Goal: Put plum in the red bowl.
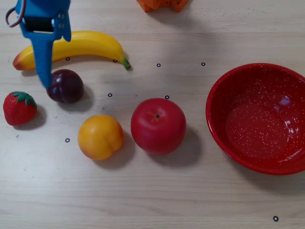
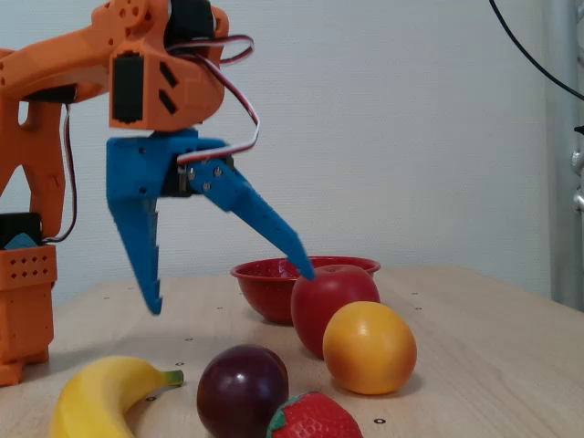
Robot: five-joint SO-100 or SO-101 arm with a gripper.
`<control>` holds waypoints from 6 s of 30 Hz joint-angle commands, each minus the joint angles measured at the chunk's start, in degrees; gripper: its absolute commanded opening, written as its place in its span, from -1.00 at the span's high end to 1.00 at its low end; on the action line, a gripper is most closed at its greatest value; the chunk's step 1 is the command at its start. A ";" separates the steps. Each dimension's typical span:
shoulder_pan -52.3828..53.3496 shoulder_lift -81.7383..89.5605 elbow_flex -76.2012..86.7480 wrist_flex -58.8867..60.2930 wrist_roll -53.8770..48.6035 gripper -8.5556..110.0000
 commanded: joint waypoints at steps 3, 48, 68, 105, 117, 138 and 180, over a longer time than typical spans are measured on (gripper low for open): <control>-2.11 -0.79 -7.47 1.05 4.92 -0.17; 1.23 -24.96 -25.75 5.10 12.66 -0.23; 1.23 -27.60 -28.48 3.43 12.04 -0.23; 0.35 -28.30 -28.12 1.14 12.66 0.04; 0.26 -28.04 -28.04 1.23 13.36 0.17; -0.53 -25.14 -27.33 3.52 16.96 0.85; 50.80 39.81 5.19 -5.89 -23.03 0.85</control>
